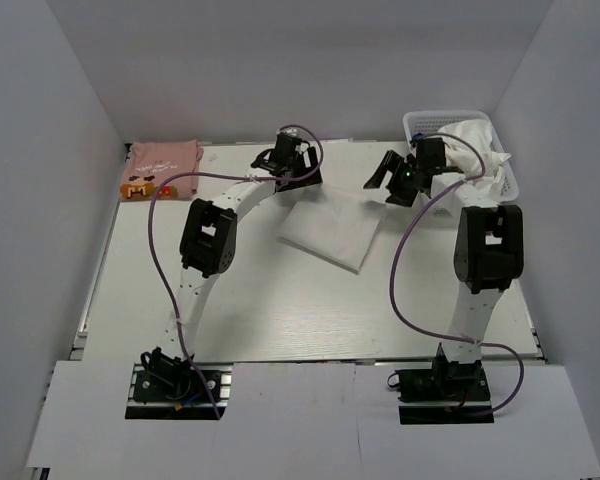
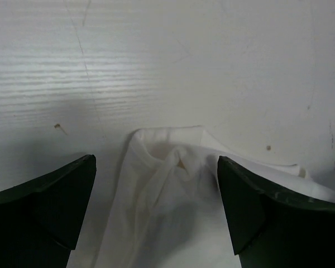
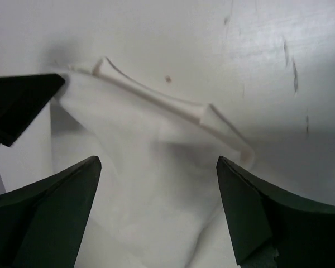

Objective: Fold and stack the t-shirts
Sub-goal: Fold the long partially folded tshirt into a neat square

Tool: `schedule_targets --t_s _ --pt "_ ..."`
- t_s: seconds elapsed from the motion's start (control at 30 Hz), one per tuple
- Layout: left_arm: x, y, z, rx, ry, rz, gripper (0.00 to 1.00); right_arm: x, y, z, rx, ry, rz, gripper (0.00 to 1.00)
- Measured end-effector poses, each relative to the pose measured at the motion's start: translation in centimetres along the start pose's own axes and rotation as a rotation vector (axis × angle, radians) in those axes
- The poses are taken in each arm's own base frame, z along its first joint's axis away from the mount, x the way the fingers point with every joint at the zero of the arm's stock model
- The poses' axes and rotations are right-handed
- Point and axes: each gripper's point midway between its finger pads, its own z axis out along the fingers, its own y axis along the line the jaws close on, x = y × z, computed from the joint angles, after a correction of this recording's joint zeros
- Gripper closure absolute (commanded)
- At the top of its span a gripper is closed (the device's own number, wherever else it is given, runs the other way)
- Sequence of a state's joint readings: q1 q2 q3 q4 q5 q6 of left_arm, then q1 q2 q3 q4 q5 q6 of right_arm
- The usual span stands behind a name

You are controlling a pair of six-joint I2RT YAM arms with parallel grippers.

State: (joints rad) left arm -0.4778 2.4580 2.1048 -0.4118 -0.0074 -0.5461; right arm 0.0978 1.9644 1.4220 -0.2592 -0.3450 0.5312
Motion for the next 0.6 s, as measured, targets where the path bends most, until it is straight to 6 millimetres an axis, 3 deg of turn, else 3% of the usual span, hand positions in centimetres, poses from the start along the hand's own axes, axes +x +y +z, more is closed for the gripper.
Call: schedule_targets --t_s 0.1,0.2,0.4,0.5,0.6 --pt "-1.3 -0.1 -0.1 0.007 -0.03 0.008 0.0 -3.1 1.5 0.0 -0.012 -0.069 -0.051 0.1" --pt "-2.8 -0.6 -1.1 0.027 -0.073 0.027 0.0 -3.6 2.5 -1.2 -0.017 -0.105 -0.088 0.1" --pt "-4.0 -2.6 -5.6 0.08 -0.121 0.065 0.0 -0.6 5.5 -2.8 -0.065 -0.097 -0.154 0.1" --pt "-3.8 -3.8 -6.2 0.142 -0.122 0.079 0.0 1.0 6.5 -2.3 -0.086 -0.072 -0.176 0.1" --pt "-2.9 -5.1 -5.9 0.223 -0.091 0.103 0.0 2.0 6.1 -1.3 -0.079 -0.047 -0.173 0.1"
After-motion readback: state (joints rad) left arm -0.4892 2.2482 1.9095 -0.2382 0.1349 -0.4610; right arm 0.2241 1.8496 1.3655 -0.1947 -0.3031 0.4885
